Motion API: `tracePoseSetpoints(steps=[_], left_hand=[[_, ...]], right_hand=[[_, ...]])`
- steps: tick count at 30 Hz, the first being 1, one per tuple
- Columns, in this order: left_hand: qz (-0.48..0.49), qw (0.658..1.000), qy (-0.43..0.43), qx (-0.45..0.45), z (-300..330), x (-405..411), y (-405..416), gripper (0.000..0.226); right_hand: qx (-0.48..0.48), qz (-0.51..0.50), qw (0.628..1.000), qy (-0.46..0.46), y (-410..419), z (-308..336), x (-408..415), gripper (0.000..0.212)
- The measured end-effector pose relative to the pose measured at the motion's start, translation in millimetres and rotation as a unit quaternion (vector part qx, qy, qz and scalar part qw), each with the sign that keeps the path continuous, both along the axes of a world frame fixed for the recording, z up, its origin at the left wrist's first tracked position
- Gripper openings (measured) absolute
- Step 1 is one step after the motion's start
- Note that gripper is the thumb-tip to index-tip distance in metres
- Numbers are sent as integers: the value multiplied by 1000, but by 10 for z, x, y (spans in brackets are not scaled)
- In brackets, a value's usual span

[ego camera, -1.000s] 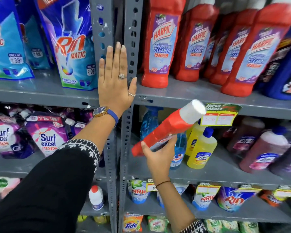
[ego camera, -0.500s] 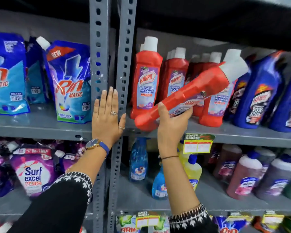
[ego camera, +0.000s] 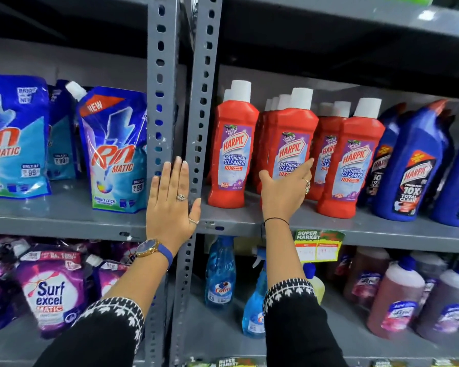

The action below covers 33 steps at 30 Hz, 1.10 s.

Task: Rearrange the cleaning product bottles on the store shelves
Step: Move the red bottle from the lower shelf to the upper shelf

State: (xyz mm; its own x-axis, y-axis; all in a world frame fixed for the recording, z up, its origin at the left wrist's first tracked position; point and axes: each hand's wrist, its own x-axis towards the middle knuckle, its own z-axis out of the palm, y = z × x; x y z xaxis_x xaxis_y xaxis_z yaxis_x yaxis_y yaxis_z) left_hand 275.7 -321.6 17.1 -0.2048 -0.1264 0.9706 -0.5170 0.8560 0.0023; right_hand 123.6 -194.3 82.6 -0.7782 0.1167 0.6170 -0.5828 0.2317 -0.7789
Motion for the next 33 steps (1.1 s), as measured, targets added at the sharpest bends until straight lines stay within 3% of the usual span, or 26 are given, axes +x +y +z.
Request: tracePoseSetpoints(steps=[25, 27, 30, 33], left_hand=[[12, 1000, -4, 8, 0, 6, 18, 68], [15, 1000, -6, 7, 2, 8, 19, 68], [17, 1000, -5, 3, -2, 7, 18, 68], [18, 1000, -2, 2, 2, 4, 22, 67]], right_hand=[[-12, 34, 999, -19, -60, -77, -124, 112], [-4, 13, 1000, 10, -19, -61, -71, 110], [-46, 6, 989, 139, 72, -226, 137, 94], [-41, 56, 964, 256, 108, -921, 515, 70]])
